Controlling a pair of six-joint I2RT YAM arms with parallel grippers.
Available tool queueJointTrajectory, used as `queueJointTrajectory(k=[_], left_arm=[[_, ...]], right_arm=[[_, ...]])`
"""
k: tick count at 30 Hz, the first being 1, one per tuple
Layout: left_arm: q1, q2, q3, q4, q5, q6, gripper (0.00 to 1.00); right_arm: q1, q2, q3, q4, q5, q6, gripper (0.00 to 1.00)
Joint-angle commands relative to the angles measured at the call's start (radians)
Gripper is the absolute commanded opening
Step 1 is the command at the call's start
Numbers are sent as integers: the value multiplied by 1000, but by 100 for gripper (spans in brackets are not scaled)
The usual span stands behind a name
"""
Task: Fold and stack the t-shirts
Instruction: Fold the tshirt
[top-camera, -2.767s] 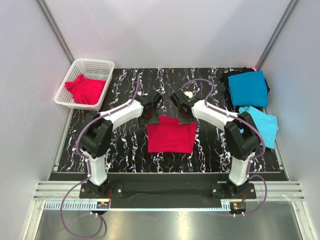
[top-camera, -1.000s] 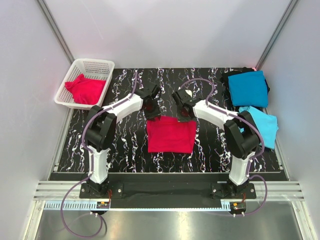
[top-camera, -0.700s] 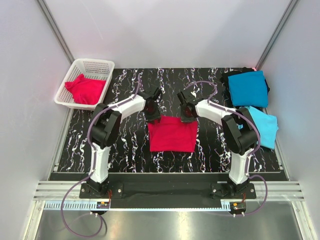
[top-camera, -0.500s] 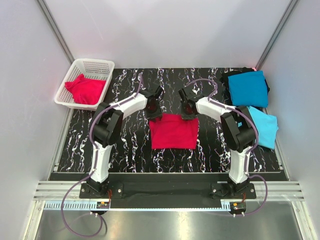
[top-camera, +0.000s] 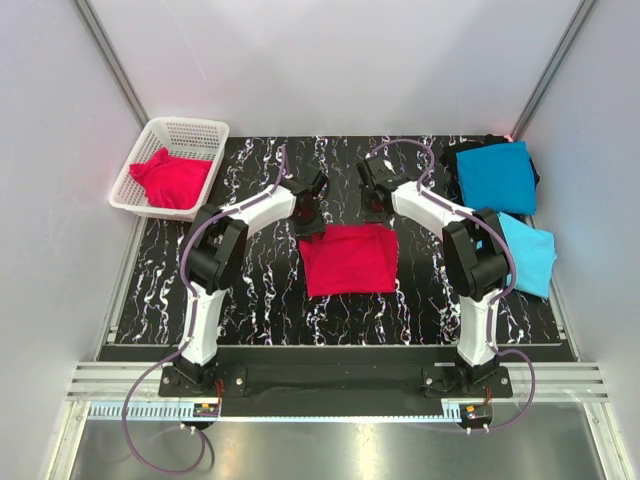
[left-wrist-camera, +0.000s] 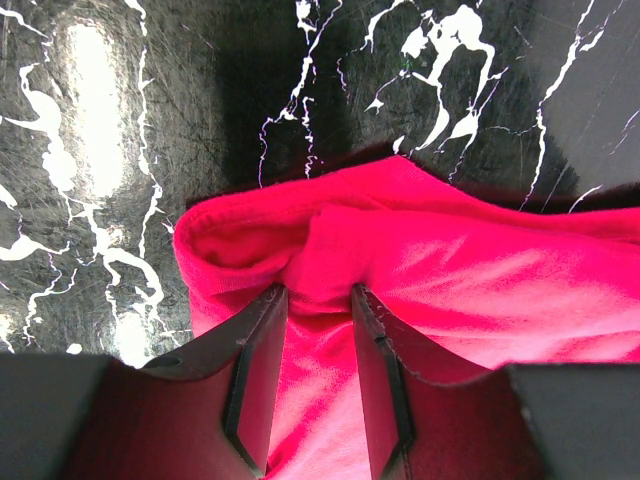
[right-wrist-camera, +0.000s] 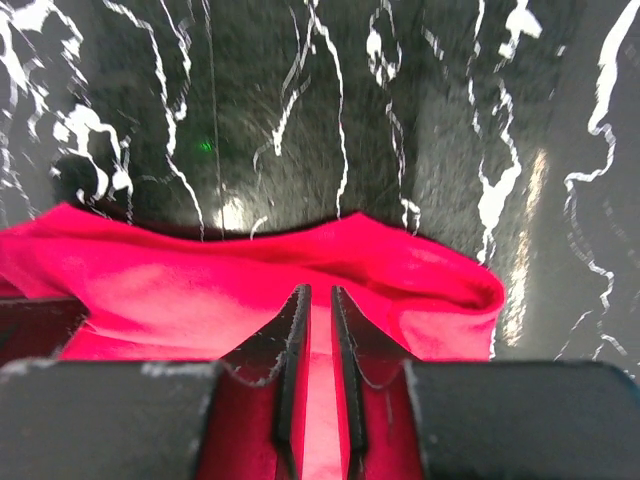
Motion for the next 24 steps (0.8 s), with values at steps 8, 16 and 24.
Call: queueJointTrajectory(k=[8,16,24], left_arm=[[1,14,12,-14,-40,30,39],[-2,-49,-39,-14,-55,35,46],[-124,-245,-122,-30,-91,115,57]], right_arm=[[-10,50,40,-6,22,-13,15],[-8,-93,-39,-4,59,-18,16],[-8,-146,-95,-4,29,1,17]])
